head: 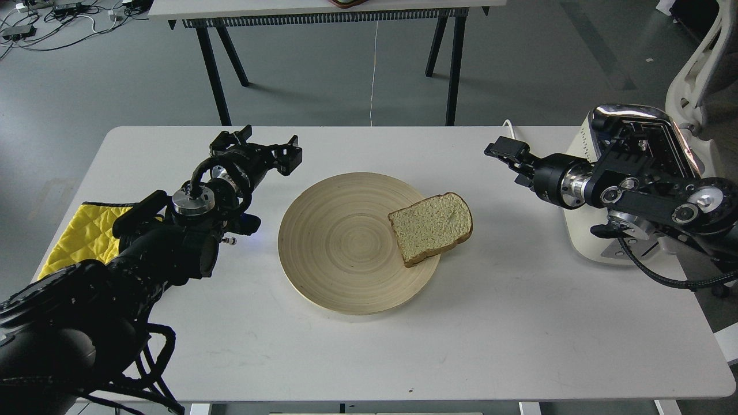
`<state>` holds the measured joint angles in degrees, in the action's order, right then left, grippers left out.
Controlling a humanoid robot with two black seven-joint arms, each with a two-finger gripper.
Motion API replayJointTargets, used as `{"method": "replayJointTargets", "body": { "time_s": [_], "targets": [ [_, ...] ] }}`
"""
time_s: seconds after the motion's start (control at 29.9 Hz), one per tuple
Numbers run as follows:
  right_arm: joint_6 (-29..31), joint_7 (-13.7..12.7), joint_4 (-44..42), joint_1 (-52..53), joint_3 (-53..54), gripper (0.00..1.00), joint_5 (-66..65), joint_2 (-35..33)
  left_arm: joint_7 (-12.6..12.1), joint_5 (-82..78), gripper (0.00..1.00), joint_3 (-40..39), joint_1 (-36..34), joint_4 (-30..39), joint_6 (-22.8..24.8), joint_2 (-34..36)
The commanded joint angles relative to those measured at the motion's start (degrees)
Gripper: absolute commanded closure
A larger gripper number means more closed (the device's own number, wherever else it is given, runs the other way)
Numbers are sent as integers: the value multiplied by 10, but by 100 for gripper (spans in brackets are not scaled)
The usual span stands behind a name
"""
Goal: Put bread in toaster with right arm
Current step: 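Swing the right gripper away from the toaster toward the bread slice, then reach the open right gripper to the bread slice edge and close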
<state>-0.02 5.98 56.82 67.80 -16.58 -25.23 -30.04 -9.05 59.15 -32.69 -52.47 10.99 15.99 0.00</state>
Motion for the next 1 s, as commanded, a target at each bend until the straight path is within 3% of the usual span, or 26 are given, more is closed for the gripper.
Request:
{"method": "replayJointTargets", "body": {
  "time_s": [0.0,0.97],
  "targets": [
    [5,1,2,-7,-7,1,-10,2,0,0,0,0,0,0,-1,0],
    [5,7,24,-38,4,4,-16,38,0,0,0,0,0,0,0,0]
  ]
}}
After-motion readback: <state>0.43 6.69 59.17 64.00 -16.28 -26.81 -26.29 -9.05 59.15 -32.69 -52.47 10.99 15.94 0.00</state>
